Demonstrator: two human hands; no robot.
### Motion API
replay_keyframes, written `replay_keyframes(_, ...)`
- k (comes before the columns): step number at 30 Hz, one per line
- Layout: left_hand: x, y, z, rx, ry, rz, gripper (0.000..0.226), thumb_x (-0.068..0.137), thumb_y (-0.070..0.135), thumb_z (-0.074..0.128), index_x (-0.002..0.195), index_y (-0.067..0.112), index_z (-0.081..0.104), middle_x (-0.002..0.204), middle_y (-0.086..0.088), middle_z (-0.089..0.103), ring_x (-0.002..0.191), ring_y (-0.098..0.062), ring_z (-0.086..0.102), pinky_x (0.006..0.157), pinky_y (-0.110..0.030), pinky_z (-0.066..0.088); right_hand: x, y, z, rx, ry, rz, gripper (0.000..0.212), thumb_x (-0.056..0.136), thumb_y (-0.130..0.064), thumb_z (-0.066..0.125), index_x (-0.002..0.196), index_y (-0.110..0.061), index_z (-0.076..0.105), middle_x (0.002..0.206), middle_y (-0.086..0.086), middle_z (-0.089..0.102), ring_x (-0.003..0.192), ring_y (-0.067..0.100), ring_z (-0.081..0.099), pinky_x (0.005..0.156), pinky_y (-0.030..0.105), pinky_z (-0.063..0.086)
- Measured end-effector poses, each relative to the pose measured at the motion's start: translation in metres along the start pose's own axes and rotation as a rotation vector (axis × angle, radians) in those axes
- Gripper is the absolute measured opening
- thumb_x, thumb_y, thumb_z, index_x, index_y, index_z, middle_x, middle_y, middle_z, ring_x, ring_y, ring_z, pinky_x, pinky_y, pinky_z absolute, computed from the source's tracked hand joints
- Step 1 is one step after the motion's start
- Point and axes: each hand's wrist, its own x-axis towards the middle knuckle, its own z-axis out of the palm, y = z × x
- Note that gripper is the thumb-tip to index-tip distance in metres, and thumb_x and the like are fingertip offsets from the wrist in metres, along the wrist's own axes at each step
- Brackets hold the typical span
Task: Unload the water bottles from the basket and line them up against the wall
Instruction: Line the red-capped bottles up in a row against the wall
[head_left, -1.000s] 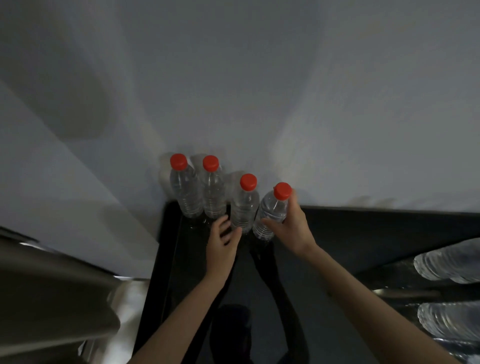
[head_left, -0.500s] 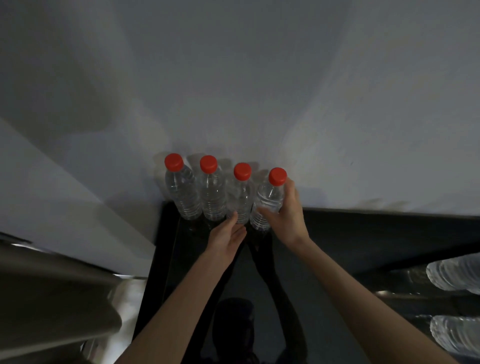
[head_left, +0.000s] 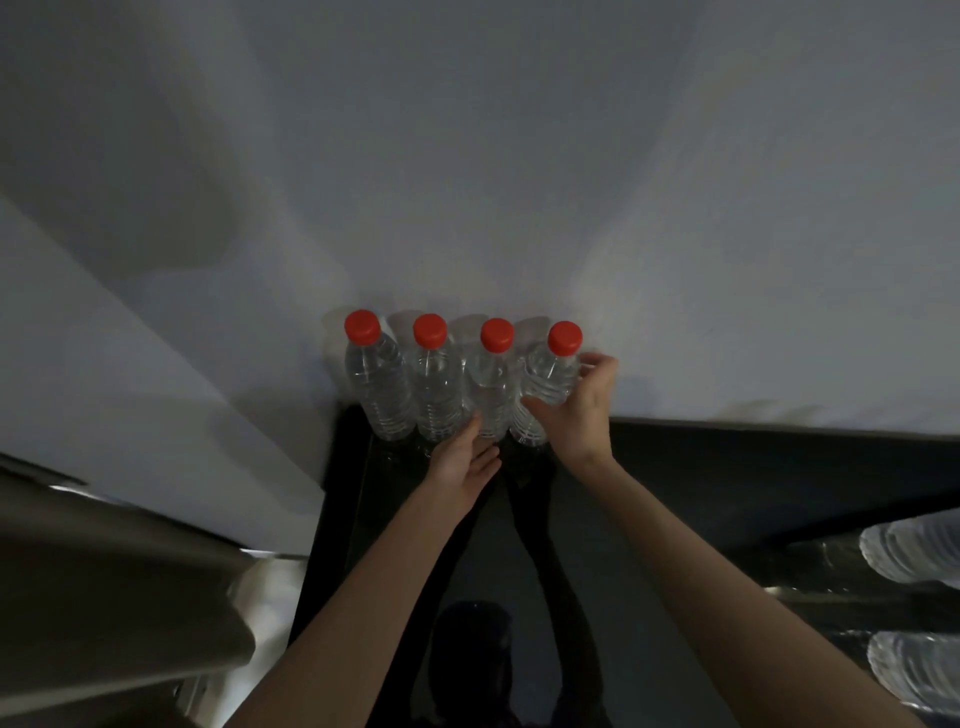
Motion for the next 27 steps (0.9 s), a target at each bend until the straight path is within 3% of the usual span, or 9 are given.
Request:
replay_keyframes(2,-0.013,0.003,0.0,0.107,-0.012,0.025,0.064,0.094,0.043,0.056,0.146,0.011,0.039,0.145,-0.013,0.048,0.133,-0.028,0.046,0.106,-0.038,0.039,-0.001,-0.007,-0.005,0.01,-0.041,0.101,0.07,0.07,-0.007,0.082,0.12,-0.008,0.033,0.118,0.005,0.037,0.109,0.021,0.048,0.093,0.032,0.05)
replay_keyframes(5,-0.041,0.009,-0.002,0.275,-0.032,0.13,0.057,0.094,0.047,0.053,0.142,0.017,0.046,0.141,-0.003,0.054,0.126,-0.023,0.053,0.105,-0.038,0.041,-0.004,-0.015,-0.016,-0.075,-0.16,0.224,0.067,0.083,-0.018,0.073,0.135,-0.007,0.032,0.134,0.014,0.037,0.123,0.029,0.043,0.104,0.04,0.043)
replay_keyframes(9,-0.094,0.018,-0.001,0.479,-0.095,0.336,0.045,0.096,0.04,0.053,0.137,0.021,0.05,0.133,0.0,0.059,0.122,-0.018,0.056,0.108,-0.04,0.041,-0.027,-0.038,-0.05,-0.147,-0.216,0.176,0.056,0.096,-0.028,0.055,0.146,-0.013,0.035,0.149,0.015,0.036,0.136,0.032,0.036,0.112,0.045,0.034)
replay_keyframes(15,-0.174,0.013,0.015,0.697,-0.202,0.618,0.038,0.095,0.032,0.057,0.132,0.025,0.054,0.133,0.002,0.059,0.124,-0.013,0.054,0.109,-0.038,0.041,-0.105,-0.084,-0.13,-0.088,-0.159,-0.059,0.041,0.094,-0.021,0.058,0.135,-0.022,0.052,0.139,0.0,0.049,0.126,0.013,0.047,0.105,0.032,0.042)
replay_keyframes(20,-0.227,-0.004,0.048,0.73,-0.34,0.714,0.031,0.096,0.028,0.057,0.126,0.025,0.059,0.121,0.007,0.066,0.113,-0.007,0.06,0.09,-0.022,0.049,-0.16,-0.092,-0.199,-0.099,-0.055,-0.144,0.029,0.094,-0.019,0.059,0.123,-0.023,0.06,0.124,-0.008,0.06,0.115,0.006,0.055,0.091,0.013,0.044)
replay_keyframes(27,-0.272,-0.048,0.111,0.811,-0.494,0.748,0.031,0.094,0.02,0.06,0.124,0.029,0.06,0.115,0.015,0.066,0.109,-0.002,0.061,0.093,-0.023,0.05,-0.2,-0.067,-0.298,-0.225,0.13,-0.212,0.028,0.091,-0.017,0.063,0.118,-0.022,0.062,0.115,-0.008,0.065,0.11,0.005,0.06,0.091,0.022,0.048)
